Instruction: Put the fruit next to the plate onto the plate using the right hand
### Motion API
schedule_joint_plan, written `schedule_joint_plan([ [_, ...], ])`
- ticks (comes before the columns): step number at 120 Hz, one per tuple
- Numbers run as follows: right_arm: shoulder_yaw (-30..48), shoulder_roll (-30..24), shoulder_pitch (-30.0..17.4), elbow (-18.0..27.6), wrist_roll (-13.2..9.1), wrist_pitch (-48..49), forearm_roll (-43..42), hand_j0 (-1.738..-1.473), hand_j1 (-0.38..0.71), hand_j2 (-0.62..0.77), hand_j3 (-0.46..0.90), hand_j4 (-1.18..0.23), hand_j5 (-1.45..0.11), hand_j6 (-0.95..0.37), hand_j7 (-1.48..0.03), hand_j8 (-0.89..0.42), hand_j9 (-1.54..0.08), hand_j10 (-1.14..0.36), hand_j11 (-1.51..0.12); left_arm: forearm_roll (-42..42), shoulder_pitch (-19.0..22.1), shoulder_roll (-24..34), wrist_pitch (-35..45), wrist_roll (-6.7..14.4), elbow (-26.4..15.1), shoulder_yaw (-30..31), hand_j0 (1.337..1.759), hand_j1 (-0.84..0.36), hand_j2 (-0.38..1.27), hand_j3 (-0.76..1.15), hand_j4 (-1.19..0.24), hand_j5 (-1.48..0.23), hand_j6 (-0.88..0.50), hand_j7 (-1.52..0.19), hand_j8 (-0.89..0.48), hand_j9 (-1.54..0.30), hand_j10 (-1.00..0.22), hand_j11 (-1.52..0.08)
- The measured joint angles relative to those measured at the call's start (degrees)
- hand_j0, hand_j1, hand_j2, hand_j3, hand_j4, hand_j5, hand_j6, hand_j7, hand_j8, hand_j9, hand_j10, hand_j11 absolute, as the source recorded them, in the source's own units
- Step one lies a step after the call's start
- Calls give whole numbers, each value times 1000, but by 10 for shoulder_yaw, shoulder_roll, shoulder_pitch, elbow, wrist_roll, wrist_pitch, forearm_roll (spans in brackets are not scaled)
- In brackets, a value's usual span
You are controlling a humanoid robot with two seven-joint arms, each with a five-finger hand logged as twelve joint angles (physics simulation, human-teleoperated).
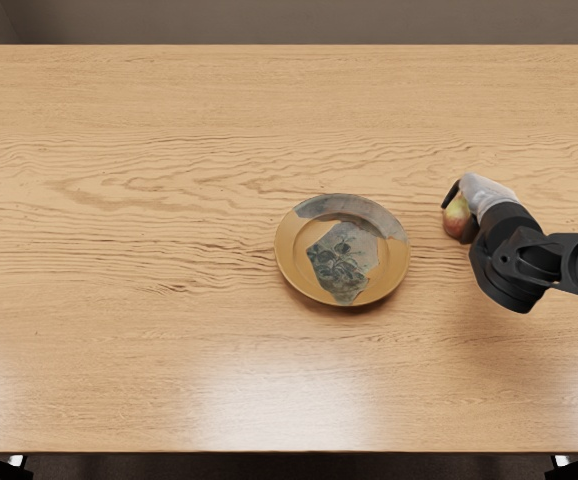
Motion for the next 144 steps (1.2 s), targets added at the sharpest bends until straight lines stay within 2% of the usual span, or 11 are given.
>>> schedule_joint_plan([
  [19, 1, -2, 0, 0, 1, 1, 0, -1649, 169, 67, 0, -599, -763, -426, -768, -316, -776, -438, -781, 0, 0, 0, 0, 0, 0, 0, 1658, 341, 1, 0, -7, -9, -7, -9, -7, -9, -7, -9],
  [39, 2, -4, 0, 3, 1, -1, -1, -1650, 135, 23, 1, -593, -808, -441, -787, -323, -809, -442, -816, 0, 0, 0, 0, 0, 0, 0, 1658, 341, 1, 0, -7, -9, -7, -9, -7, -9, -7, -9],
  [58, 5, -10, 4, 12, 1, -1, 1, -1651, 122, 38, 1, -584, -828, -463, -791, -340, -824, -454, -834, 0, 0, 0, 0, 0, 0, 0, 1658, 341, 1, 0, -7, -9, -7, -9, -7, -9, -7, -9],
  [118, 82, -54, 42, 108, 2, 22, 6, -1655, 161, 143, 1, -572, -830, -455, -785, -326, -823, -440, -832, 0, 0, 0, 0, 0, 0, 0, 1658, 341, 1, 0, -7, -9, -7, -9, -7, -9, -7, -9],
  [144, 101, -56, 71, 136, 2, 33, 46, -1656, 150, 114, 2, -563, -840, -462, -785, -325, -827, -440, -837, 0, 0, 0, 0, 0, 0, 0, 1658, 341, 1, 0, -7, -9, -7, -9, -7, -9, -7, -9],
])
